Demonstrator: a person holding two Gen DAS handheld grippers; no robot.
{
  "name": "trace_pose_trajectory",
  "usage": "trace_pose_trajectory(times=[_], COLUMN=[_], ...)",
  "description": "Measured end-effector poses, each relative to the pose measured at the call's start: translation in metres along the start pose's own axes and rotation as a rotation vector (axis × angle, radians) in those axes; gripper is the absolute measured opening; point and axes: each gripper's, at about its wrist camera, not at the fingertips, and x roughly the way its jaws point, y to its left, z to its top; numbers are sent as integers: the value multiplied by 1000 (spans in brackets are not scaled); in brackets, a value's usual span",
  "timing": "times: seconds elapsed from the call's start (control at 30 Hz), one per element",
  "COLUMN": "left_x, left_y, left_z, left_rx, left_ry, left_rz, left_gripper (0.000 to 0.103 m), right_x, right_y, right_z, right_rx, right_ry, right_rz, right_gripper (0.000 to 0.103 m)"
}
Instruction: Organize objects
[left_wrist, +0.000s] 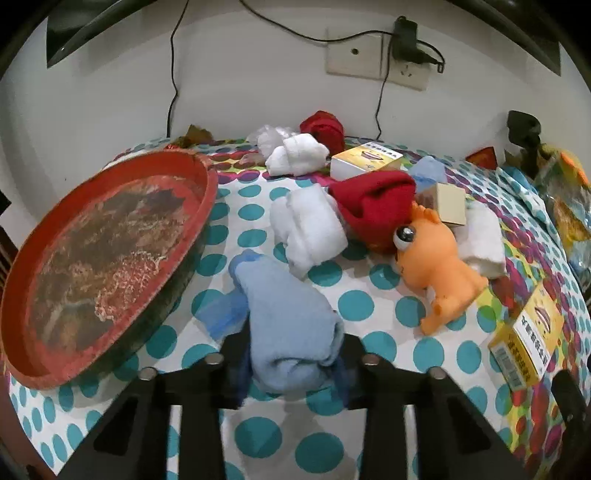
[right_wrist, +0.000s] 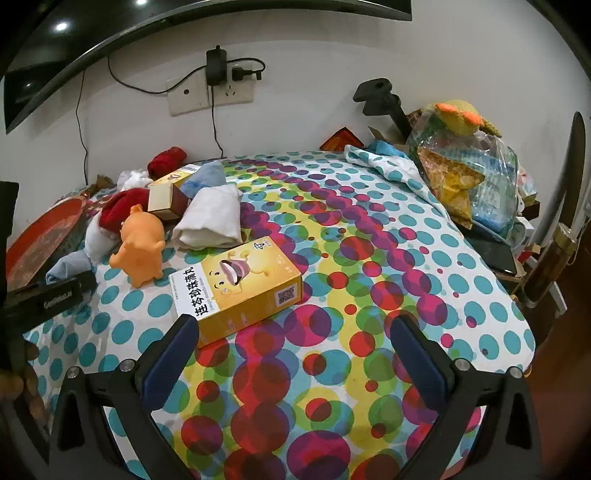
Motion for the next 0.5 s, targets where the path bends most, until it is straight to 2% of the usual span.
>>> trace_pose_trajectory(times=[0.1, 0.4, 0.5], left_x=[-7, -37, -48], left_y=[4, 20, 32], left_z=[-1, 13, 24], left_rx=[1, -25, -48], left_ry=[1, -61, -96], left_rz=[-22, -41, -21], left_gripper=[27, 26, 26], right_x=[2, 3, 3], right_y=[2, 1, -2], right_z=[-3, -6, -5], right_rx=[-10, -4, -2], right_ry=[8, 14, 16], right_rz=[-6, -6, -2], right_gripper=[103, 103, 103])
